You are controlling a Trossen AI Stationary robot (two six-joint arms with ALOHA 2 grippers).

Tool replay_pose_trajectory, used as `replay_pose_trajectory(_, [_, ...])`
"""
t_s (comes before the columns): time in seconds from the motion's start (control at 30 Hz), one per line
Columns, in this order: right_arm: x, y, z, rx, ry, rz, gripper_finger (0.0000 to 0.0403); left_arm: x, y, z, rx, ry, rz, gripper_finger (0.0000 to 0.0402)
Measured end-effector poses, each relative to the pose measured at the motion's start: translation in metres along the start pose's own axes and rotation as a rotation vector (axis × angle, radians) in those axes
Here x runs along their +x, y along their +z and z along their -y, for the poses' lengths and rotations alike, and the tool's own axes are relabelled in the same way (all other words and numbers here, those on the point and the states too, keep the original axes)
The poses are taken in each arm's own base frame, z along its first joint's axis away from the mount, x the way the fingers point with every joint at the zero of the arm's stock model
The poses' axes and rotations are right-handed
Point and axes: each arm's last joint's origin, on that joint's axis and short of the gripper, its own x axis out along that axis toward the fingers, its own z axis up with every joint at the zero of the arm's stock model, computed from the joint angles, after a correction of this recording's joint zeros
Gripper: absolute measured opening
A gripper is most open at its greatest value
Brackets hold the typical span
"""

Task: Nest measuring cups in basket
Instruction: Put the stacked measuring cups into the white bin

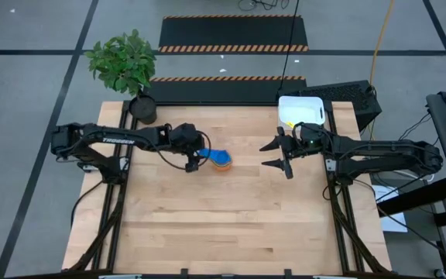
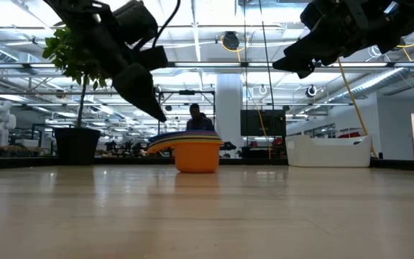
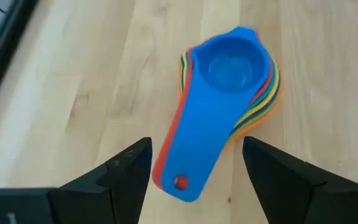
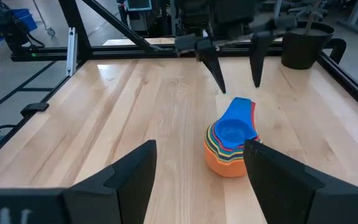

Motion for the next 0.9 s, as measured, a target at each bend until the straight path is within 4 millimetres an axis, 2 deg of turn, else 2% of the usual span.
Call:
replay_pose_trajectory(0.2, [0.000,0.000,0.000,0.002,0.000,0.000,0.0235,-0.004,0.000,0.021,0.060,0.139,-0.041,0.0255])
replay_pose_trajectory(0.33, [0.000,0.000,0.000,0.006,0.000,0.000,0.0235,0.005,-0.005,0.043,0.156,0.314,-0.101,0.0255])
replay_pose_trajectory(0.47, [0.000,0.000,0.000,0.005,0.000,0.001,0.0235,0.010,-0.005,0.068,0.252,0.467,-0.087,0.0255])
replay_pose_trajectory(0.67, [0.000,0.000,0.000,0.002,0.000,0.005,0.0235,0.036,-0.015,0.101,0.388,0.558,-0.100,0.0255])
replay_pose_trajectory(0.77, [0.000,0.000,0.000,0.005,0.000,0.004,0.0235,0.052,-0.026,0.107,0.435,0.673,-0.139,0.0262])
replay_pose_trajectory(0.9, [0.000,0.000,0.000,0.009,0.000,0.004,0.0235,0.069,-0.038,0.109,0.456,0.776,-0.177,0.0294])
